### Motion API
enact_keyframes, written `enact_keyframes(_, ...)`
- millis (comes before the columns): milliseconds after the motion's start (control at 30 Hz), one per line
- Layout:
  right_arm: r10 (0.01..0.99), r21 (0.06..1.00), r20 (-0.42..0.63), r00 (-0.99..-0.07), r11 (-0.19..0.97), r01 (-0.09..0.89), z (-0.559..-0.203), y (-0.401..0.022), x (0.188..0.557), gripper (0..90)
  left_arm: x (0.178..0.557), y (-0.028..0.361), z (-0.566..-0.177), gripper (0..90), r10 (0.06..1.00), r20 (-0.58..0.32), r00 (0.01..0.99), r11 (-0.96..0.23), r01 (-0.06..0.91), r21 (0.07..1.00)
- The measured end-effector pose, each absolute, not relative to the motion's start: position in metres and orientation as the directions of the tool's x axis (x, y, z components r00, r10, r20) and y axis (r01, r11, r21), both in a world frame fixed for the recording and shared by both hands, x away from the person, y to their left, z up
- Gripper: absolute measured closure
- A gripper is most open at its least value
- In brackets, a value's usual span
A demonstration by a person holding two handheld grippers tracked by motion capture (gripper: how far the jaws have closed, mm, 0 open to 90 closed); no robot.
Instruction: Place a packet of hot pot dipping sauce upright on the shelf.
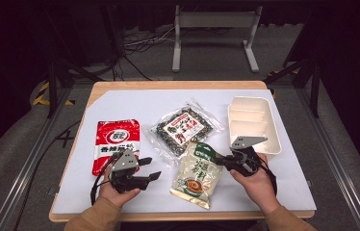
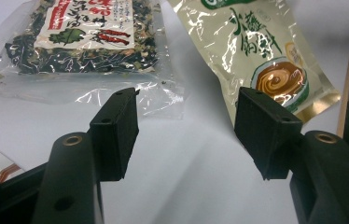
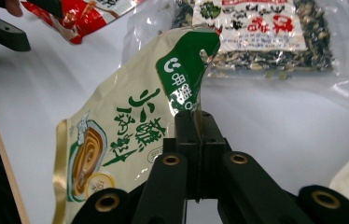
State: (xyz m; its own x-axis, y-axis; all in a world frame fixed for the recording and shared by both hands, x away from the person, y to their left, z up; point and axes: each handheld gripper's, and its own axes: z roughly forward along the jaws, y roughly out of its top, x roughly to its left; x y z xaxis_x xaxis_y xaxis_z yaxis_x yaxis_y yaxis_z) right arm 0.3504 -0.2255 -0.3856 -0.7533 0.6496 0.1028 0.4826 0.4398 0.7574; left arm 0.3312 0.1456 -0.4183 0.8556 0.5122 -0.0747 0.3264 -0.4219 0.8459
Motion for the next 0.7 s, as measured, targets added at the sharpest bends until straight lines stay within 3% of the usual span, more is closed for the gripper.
enact_keyframes(700,0.574,0.797,0.005,-0.819,0.492,0.35,-0.327,-0.216,0.328,89.9,0.331,0.147,-0.417,40.0,0.517,-0.068,0.853,-0.419,0.322,0.849)
